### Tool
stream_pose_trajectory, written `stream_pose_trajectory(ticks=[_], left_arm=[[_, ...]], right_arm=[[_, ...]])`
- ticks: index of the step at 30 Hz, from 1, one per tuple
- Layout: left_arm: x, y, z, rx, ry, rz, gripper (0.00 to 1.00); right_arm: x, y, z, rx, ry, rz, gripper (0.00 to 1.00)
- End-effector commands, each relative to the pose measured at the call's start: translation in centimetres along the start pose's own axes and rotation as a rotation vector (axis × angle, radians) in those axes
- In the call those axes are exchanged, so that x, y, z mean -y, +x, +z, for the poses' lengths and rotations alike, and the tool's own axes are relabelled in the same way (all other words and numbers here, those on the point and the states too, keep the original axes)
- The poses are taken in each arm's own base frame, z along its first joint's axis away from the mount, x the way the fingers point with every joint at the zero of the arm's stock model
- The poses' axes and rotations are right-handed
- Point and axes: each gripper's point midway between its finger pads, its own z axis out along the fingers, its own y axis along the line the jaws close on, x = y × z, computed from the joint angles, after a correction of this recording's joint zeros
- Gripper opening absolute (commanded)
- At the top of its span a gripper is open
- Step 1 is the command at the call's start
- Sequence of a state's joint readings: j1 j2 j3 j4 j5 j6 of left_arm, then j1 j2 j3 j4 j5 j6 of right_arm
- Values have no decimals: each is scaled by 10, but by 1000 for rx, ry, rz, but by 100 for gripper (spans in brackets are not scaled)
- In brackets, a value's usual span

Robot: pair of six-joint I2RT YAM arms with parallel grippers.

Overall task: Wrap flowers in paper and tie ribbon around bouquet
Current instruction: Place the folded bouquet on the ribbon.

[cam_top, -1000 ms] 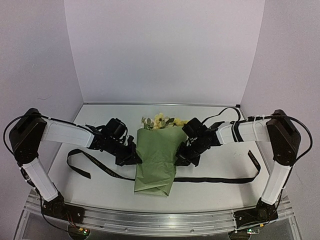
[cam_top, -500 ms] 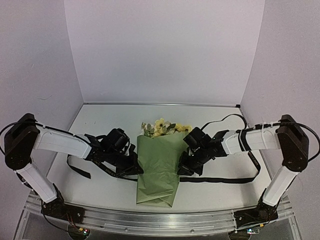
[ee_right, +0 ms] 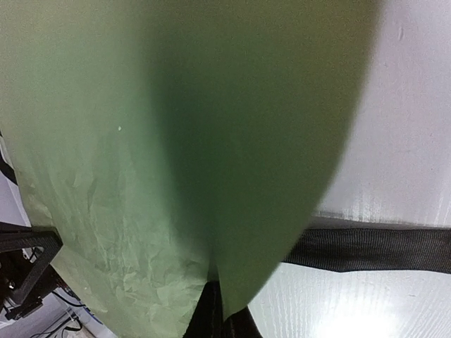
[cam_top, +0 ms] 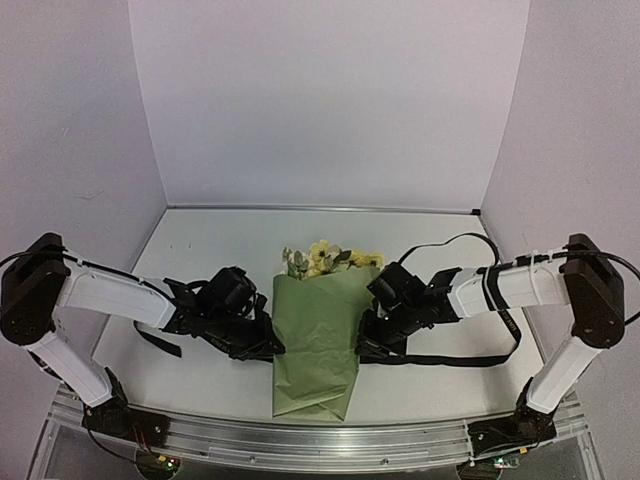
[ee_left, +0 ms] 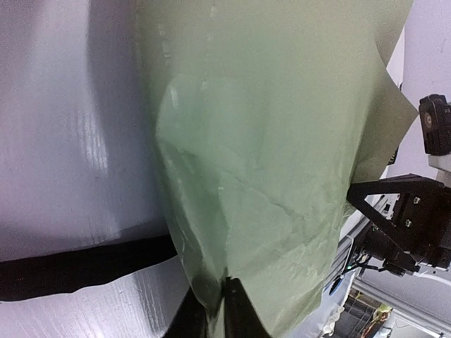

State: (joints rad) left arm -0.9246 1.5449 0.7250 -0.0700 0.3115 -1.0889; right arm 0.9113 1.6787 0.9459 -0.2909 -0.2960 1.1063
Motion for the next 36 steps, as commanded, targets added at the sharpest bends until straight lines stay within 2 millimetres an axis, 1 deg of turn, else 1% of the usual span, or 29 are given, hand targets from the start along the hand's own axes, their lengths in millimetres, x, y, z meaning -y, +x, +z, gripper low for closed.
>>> stream_pose_trajectory(ticks=[1, 3, 4, 6, 7, 9, 12, 14, 16, 18, 21, 24, 25, 28, 30, 33, 36], left_arm=[[1, -7, -12, 62, -3, -7, 21], [1, -13, -22, 110, -21, -3, 37], [1, -17, -28, 139, -34, -1, 47], [1, -24, -41, 190, -65, 2, 60], [-2, -30, -49, 232, -87, 0, 64], [-10, -39, -63, 297, -138, -17, 70], [-32, -56, -87, 408, -236, -70, 74], [-59, -65, -106, 468, -336, -137, 77], [-86, -74, -127, 529, -418, -211, 78], [-111, -82, -151, 605, -482, -279, 79], [-142, -93, -183, 722, -559, -361, 79], [-163, -109, -200, 781, -578, -411, 79], [-169, -117, -204, 793, -575, -425, 78], [-184, -143, -209, 803, -565, -451, 76], [-199, -156, -208, 788, -557, -494, 76], [-215, -172, -203, 776, -534, -541, 75], [-228, -186, -198, 767, -518, -579, 74]], right_arm=[[7, -7, -9, 64, 20, -30, 15], [7, -8, -12, 74, 17, -40, 29], [6, -8, -13, 76, 13, -48, 36], [2, -8, -18, 78, -1, -60, 47], [0, -8, -20, 80, -6, -68, 52], [-2, -9, -26, 87, -5, -88, 62], [5, -11, -39, 115, 38, -136, 76], [12, -12, -50, 134, 74, -175, 83], [19, -13, -60, 150, 113, -210, 88], [28, -15, -70, 166, 147, -231, 92], [43, -19, -83, 191, 190, -247, 97], [59, -25, -93, 216, 209, -220, 98], [65, -26, -95, 227, 215, -211, 98], [84, -32, -101, 255, 236, -172, 98], [98, -34, -105, 269, 244, -138, 98], [120, -40, -113, 308, 272, -83, 98], [141, -43, -122, 356, 307, -52, 98]])
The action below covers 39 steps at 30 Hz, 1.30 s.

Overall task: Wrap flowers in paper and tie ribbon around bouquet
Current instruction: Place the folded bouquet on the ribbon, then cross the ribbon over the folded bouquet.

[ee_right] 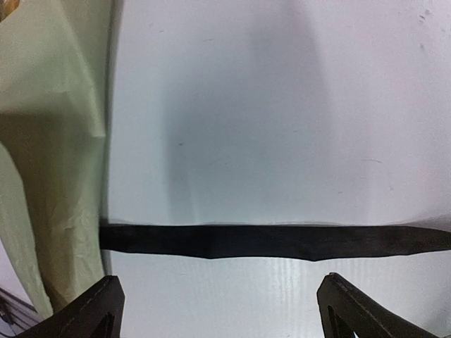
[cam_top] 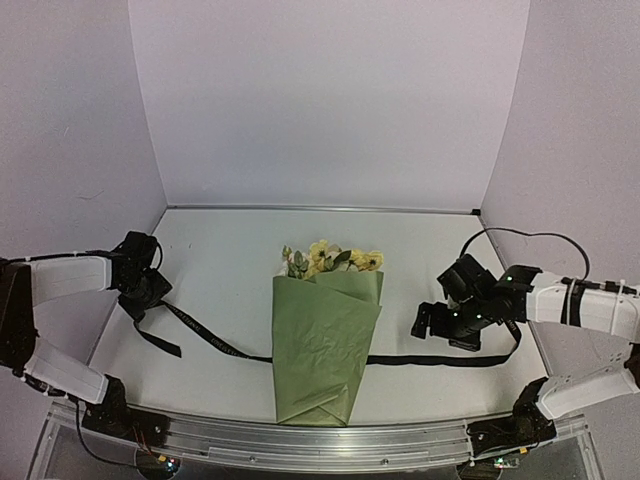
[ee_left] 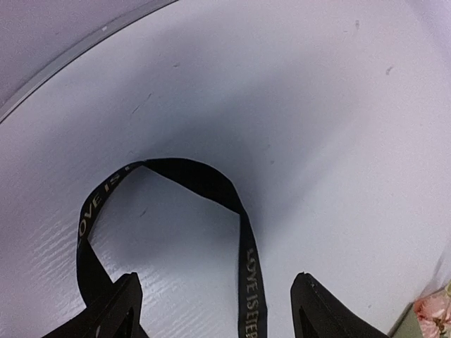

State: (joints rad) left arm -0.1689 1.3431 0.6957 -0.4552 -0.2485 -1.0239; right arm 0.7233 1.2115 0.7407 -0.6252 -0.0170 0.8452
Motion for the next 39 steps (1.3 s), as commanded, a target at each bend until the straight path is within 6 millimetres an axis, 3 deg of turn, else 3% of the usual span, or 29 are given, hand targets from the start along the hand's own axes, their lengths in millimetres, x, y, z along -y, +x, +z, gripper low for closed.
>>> stream_pose_trajectory(ticks=[1, 8, 14, 17, 22, 25, 39], left_arm=[[28, -18, 17, -14, 91, -24, 74], [36, -32, 43, -24, 65, -58, 69], [31, -31, 58, -29, 8, -64, 56], [25, -30, 61, -31, -30, -56, 44], [21, -32, 60, -12, -38, -42, 12], [25, -35, 58, -3, -18, -23, 1], [46, -63, 22, 118, 93, 56, 0]], right_arm=[[38, -9, -9, 88, 86, 43, 98], [81, -8, -19, 171, 177, 106, 98], [110, -2, -22, 201, 234, 159, 98], [125, 2, -28, 187, 283, 188, 98], [138, 11, -25, 104, 295, 296, 98], [141, 11, -22, 59, 286, 375, 98], [164, -7, -9, -16, 284, 677, 94]])
